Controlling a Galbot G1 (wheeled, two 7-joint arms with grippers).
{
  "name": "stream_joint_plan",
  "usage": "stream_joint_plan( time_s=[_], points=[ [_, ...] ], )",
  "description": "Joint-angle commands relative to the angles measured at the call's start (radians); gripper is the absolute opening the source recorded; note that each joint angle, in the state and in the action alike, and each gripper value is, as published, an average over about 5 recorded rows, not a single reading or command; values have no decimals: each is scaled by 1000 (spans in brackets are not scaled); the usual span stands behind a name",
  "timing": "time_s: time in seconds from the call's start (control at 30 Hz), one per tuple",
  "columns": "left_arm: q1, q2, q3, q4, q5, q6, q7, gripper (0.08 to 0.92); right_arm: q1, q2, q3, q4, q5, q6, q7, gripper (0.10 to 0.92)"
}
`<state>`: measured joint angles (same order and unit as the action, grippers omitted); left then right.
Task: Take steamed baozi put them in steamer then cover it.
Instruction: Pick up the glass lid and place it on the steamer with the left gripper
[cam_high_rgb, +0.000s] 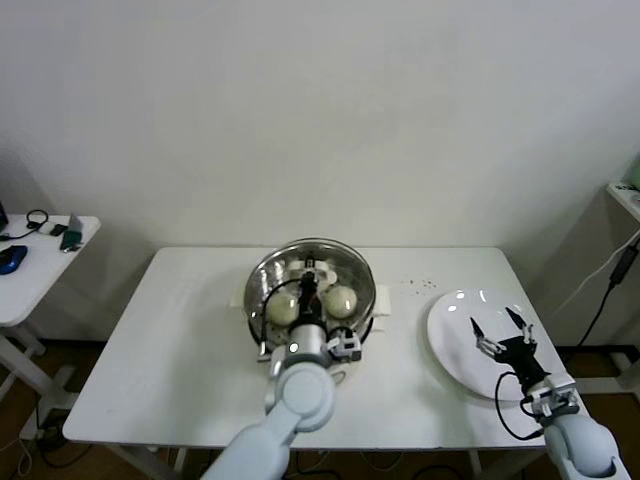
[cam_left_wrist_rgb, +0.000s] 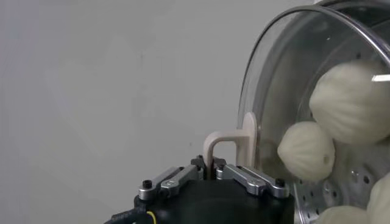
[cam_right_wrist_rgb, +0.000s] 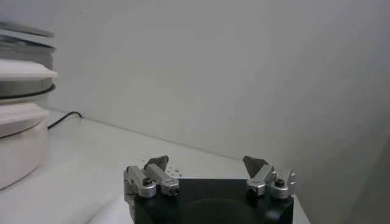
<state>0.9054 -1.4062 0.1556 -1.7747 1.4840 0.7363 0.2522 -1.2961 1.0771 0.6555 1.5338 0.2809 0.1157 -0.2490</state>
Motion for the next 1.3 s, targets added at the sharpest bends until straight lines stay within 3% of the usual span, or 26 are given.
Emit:
stream_joint_plan(
  time_s=[0.03,1.17,1.3],
  points=[
    [-11,2,4,27,-11,21,-14,149,0,-2,6,-4,-1,3,-4,823],
    [20,7,-3,27,26,-11,-12,151,7,2,24,-11,-3,3,-23,823],
    [18,15,2,1,15,-12,-4,215,5,-1,33,-7,2,-16,-27,823]
  ],
)
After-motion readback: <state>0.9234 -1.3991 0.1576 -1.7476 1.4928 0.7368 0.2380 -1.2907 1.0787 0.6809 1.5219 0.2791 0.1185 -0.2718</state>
